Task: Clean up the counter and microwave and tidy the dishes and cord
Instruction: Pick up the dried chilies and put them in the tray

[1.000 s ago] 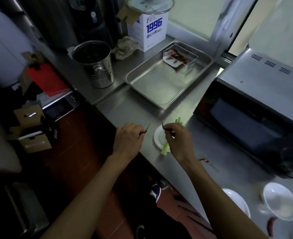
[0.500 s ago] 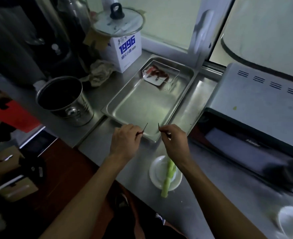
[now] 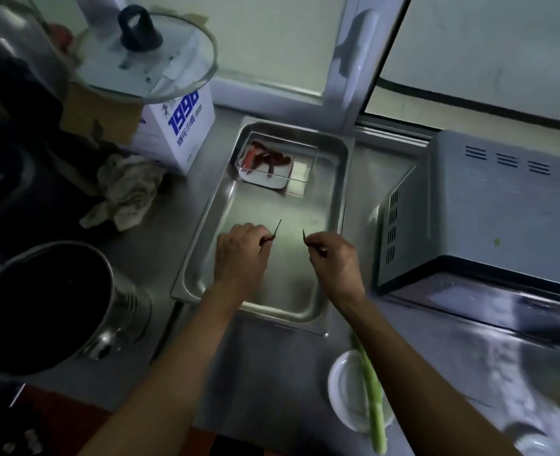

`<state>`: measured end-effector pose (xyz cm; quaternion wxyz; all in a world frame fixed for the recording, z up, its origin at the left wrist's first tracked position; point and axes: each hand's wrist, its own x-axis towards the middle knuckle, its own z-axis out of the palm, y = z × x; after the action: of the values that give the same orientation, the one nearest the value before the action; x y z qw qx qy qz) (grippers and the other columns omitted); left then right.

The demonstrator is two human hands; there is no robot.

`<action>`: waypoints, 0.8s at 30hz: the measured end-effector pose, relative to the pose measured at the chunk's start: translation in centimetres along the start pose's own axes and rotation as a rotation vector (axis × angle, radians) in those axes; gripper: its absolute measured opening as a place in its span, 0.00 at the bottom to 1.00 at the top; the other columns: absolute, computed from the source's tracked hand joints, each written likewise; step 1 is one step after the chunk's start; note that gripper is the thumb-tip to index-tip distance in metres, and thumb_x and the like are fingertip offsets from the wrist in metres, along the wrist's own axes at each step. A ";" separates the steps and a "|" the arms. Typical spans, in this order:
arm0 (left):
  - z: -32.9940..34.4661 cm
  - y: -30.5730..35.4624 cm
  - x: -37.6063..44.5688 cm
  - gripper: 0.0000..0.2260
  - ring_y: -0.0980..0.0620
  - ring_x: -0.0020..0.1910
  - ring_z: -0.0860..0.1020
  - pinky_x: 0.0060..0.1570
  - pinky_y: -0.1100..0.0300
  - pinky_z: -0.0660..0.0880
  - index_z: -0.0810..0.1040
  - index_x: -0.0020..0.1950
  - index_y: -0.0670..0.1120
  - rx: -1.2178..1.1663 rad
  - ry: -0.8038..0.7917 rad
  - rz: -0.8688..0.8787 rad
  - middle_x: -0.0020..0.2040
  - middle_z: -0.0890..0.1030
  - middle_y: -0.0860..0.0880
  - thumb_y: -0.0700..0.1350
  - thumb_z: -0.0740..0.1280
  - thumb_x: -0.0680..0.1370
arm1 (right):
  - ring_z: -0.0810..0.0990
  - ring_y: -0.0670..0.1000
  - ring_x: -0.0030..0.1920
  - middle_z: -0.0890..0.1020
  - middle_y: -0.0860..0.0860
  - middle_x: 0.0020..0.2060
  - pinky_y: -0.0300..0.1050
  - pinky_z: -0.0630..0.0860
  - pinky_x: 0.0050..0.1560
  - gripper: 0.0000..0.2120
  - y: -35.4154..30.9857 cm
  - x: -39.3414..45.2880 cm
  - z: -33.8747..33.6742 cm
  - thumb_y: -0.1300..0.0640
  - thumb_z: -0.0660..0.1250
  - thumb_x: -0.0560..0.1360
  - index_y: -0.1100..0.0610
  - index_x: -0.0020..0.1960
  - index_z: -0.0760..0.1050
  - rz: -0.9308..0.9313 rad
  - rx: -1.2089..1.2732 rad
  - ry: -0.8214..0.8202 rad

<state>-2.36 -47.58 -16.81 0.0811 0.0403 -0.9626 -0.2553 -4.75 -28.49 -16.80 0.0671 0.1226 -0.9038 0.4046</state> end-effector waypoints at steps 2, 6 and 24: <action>0.1 -0.9 1.8 0.02 0.50 0.43 0.76 0.45 0.48 0.75 0.80 0.48 0.50 -0.017 -0.022 0.018 0.42 0.80 0.52 0.47 0.69 0.77 | 0.82 0.50 0.44 0.84 0.54 0.45 0.33 0.76 0.49 0.10 -0.4 1.4 1.2 0.70 0.68 0.73 0.61 0.51 0.83 0.026 -0.009 0.014; 0.2 -2.5 5.9 0.03 0.49 0.44 0.77 0.46 0.47 0.76 0.80 0.49 0.49 -0.064 -0.033 -0.003 0.43 0.80 0.52 0.47 0.68 0.79 | 0.81 0.49 0.45 0.84 0.53 0.47 0.42 0.79 0.50 0.09 -0.5 4.4 2.8 0.68 0.68 0.75 0.60 0.52 0.82 0.051 -0.038 0.023; 3.8 -4.4 25.1 0.06 0.47 0.53 0.76 0.56 0.51 0.70 0.81 0.55 0.49 0.158 -0.147 0.044 0.53 0.81 0.48 0.47 0.67 0.79 | 0.81 0.46 0.48 0.83 0.52 0.49 0.40 0.80 0.52 0.09 2.5 18.4 7.6 0.67 0.68 0.77 0.59 0.54 0.81 0.083 0.027 0.072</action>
<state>-27.52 -52.56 -18.84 0.0122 0.0067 -0.9837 -0.1792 -23.31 -35.64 -19.58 0.0810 0.0712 -0.8996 0.4233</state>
